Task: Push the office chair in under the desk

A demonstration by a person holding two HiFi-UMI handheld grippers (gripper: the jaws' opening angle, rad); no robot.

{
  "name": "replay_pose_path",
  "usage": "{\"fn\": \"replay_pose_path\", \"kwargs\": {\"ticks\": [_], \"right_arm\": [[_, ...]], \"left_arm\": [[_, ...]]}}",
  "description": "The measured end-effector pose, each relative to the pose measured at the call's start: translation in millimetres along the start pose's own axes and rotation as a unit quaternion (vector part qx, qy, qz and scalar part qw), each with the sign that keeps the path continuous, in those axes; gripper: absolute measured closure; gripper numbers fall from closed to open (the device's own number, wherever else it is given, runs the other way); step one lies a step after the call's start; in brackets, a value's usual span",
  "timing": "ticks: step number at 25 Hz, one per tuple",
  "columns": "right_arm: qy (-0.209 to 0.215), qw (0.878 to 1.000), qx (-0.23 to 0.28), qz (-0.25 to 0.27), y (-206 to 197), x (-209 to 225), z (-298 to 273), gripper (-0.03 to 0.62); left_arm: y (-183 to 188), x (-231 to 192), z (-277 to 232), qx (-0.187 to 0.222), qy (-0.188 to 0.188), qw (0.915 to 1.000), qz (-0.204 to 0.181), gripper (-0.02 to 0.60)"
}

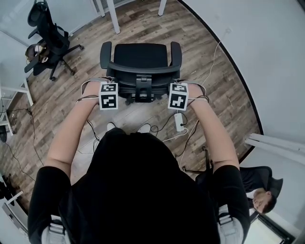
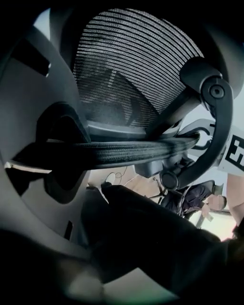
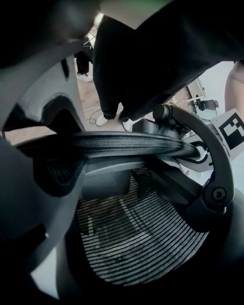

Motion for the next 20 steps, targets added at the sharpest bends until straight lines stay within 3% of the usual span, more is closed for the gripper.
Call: {"fn": "replay_pose_path", "kwargs": {"ticks": [7,20], "right_arm": [[0.005,1.000,-0.009,-0.016,-8,8,0,0.484],[-0.003,0.999,-0.008,-0.033,4,32,-6,0.490]], "left_arm": [[8,-6,-2,0.009,-0.020,0.9998,0.002,0.477],[-12,-35,-6,-0.009,0.020,0.9997,-0.006,0.485]]}}
Point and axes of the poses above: the fingertips, and each gripper's own axes: z backward along the fingers, x to its right, y out of its top, the point moved 3 cm from there along z, backward along the fingers, and after that the axes turned 8 degrees about -z, right-handed, at the moved point
